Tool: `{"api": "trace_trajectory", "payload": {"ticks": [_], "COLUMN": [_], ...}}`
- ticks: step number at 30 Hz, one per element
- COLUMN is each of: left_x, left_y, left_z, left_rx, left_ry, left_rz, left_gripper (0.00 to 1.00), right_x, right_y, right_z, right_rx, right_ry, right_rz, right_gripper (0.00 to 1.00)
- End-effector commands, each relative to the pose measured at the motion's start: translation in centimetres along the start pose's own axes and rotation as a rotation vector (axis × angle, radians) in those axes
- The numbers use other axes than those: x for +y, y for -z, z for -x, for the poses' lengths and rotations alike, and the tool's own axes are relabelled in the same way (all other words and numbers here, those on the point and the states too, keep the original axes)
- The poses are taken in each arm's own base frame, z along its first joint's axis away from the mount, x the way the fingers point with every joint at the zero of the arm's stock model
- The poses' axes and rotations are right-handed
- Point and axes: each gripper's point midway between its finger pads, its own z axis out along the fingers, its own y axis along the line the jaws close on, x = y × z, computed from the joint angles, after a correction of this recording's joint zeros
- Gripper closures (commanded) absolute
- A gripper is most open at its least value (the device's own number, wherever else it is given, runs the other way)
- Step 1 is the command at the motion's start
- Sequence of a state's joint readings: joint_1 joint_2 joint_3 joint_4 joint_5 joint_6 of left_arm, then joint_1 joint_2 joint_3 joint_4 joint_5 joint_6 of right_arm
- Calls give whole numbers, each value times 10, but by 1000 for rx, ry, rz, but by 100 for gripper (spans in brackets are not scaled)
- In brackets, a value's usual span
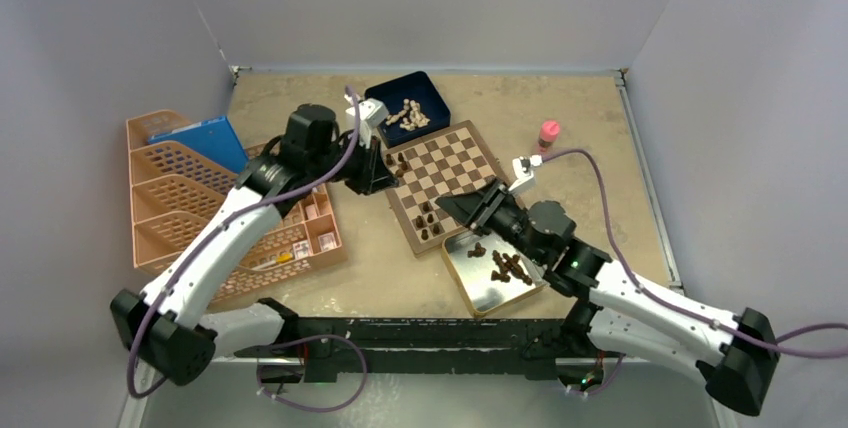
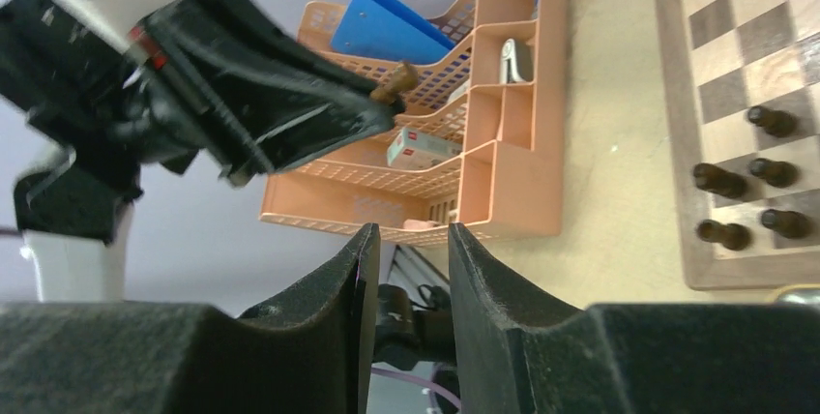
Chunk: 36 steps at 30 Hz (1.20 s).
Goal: Set up the chess pieces on the board
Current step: Place the chess piece on the chessboard.
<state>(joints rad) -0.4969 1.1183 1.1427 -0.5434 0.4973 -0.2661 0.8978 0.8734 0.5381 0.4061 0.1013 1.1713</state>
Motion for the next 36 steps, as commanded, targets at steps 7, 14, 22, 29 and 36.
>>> {"api": "trace_trajectory", "payload": {"ticks": [7,14,22,29,36], "left_x": [63,99,128,141,147], "left_y": [-35,-66,-100,-121,-133], "left_z": [-38,-59,-81,-94,-97], "left_rx": [359,532,631,677,684], "left_ry": [-11,26,78,100,70], "left_rz": [178,252,303,324,362], "left_gripper": [100,100,99,97,93], "right_x": [-12,-10,-10,-1,-4], "right_y": [56,71,75,76,81], "right_z": [22,30,36,44,47], "right_rx": [-75,-113,-130,-158,-164], "right_ry": [220,236,253,263,281], "right_rz": [-60,-55,-72,-63,-94], "right_gripper": [65,65,65,65,65]}}
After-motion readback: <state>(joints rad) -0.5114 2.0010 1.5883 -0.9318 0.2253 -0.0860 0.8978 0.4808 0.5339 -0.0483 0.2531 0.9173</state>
